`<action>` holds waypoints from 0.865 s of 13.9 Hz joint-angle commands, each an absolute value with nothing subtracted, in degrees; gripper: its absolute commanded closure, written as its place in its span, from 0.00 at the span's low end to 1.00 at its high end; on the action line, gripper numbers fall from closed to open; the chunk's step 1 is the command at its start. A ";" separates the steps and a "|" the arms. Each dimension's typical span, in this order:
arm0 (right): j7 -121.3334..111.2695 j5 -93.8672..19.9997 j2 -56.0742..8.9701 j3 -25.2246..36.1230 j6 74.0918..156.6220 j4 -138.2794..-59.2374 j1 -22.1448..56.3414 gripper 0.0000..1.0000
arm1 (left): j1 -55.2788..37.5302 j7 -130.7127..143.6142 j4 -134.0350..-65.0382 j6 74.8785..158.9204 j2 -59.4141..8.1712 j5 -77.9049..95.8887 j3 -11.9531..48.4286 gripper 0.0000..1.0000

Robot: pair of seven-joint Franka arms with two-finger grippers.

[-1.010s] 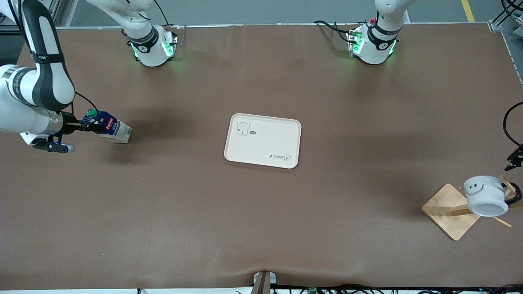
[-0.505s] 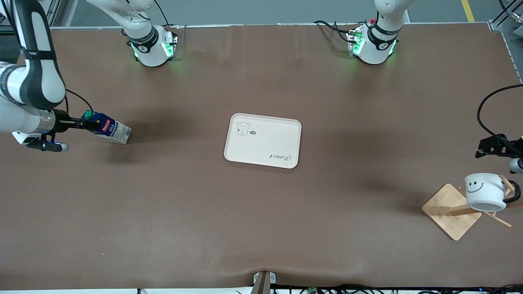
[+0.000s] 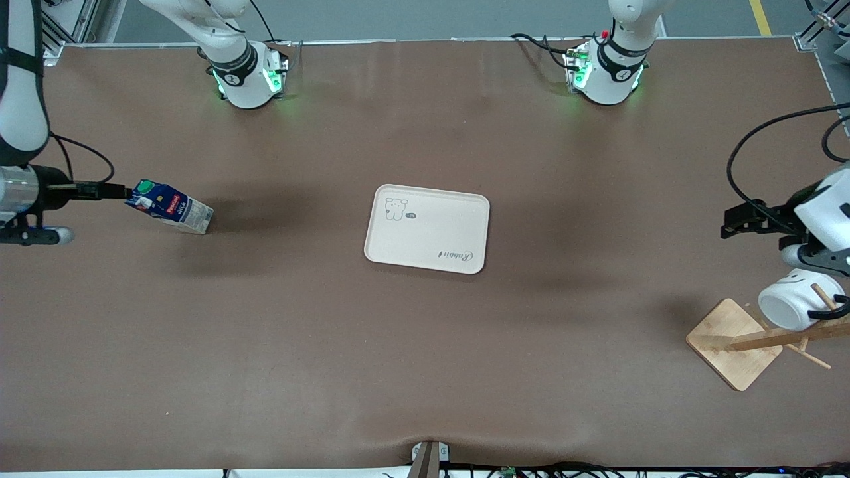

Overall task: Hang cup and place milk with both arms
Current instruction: 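Lower the milk onto the table and open the right gripper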

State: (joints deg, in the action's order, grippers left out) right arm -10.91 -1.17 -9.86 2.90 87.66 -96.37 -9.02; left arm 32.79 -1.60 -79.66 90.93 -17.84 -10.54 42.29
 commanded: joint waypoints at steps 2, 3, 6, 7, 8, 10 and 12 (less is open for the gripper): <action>-12.57 -0.88 -16.42 2.72 85.87 -77.39 -5.19 0.00 | 33.49 6.66 -82.44 90.62 -14.59 -9.84 44.91 0.00; -12.48 -0.53 -17.65 2.72 86.04 -73.17 -4.66 0.00 | 33.49 7.20 -82.53 90.62 -14.33 -9.84 45.00 0.00; -11.95 -0.44 -17.59 2.72 86.84 -69.26 -2.21 0.00 | 33.49 7.38 -83.84 90.62 -12.66 -9.84 45.00 0.00; -12.48 -0.79 -15.58 2.90 85.36 -70.04 -1.76 0.00 | 33.57 8.08 -84.28 90.62 -12.05 -9.84 45.00 0.00; -12.65 -2.27 -14.43 2.73 82.73 -71.18 -2.71 0.00 | 33.57 8.61 -84.55 90.62 -11.34 -9.76 45.00 0.00; -12.74 -2.73 -9.69 2.64 81.30 -74.33 -1.86 0.00 | 33.57 9.14 -85.08 90.62 -10.46 -9.76 45.00 0.00; -12.31 -2.55 -4.68 3.07 82.43 -81.78 -0.96 0.00 | 33.57 9.58 -85.08 90.62 -10.02 -9.76 45.00 0.00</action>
State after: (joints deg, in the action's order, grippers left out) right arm -12.16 -1.90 -11.18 2.64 81.05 -72.91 -1.63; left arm 32.82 8.81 -83.38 90.84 -12.57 -10.54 44.93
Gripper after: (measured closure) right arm 0.000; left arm 0.000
